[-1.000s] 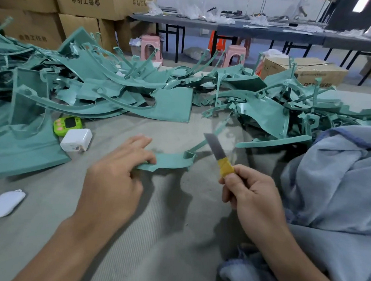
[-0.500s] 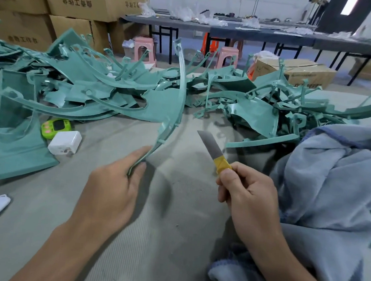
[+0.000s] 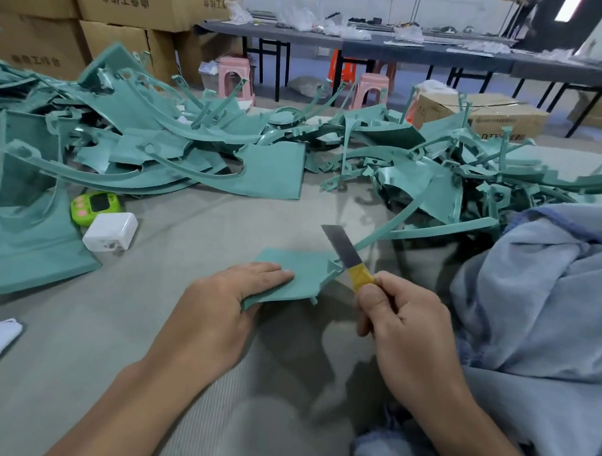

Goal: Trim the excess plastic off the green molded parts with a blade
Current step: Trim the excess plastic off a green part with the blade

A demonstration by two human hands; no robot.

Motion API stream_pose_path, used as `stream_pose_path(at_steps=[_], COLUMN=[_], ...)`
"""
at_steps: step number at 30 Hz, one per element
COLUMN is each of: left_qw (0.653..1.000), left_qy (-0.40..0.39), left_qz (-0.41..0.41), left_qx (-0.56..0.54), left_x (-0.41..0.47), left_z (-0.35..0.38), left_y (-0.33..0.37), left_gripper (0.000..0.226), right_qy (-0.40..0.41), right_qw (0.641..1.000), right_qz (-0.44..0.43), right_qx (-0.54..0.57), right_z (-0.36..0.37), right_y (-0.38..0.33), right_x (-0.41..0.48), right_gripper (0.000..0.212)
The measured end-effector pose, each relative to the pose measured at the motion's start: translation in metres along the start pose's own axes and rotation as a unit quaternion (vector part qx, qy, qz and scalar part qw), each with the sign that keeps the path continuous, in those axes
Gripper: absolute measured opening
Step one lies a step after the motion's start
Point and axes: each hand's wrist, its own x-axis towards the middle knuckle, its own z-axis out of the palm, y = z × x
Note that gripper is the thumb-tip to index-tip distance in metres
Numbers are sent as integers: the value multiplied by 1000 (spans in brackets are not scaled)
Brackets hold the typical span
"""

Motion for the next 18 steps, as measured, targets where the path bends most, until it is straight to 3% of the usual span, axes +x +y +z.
stream_pose_path(at_steps=[3, 7, 11, 13, 16, 18], left_qw=[1000, 1000, 1000, 1000, 1000, 1000], left_qy=[-11, -8, -6, -8, -8, -5], left_qz=[-18, -14, -15, -15, -13, 0], left_qx=[4, 3, -9, 0, 6, 6], left_x=[0, 0, -2, -3, -3, -3], left_z=[0, 0, -1, -2, -2, -3], left_y=[2, 5, 5, 5, 6, 7], left_gripper=[58, 61, 61, 63, 64, 61], right_qy=[-56, 1, -45, -25, 11, -36], right_qw=[997, 997, 996, 995, 999, 998], right_qz=[-25, -15, -55, -45, -34, -52], right_qx=[-39, -76, -58, -84, -33, 10], right_z=[2, -2, -6, -6, -11, -11], right_y=[-3, 1, -2, 1, 5, 4], right_x=[-3, 1, -3, 0, 5, 4], right_gripper=[32, 37, 35, 38, 37, 31])
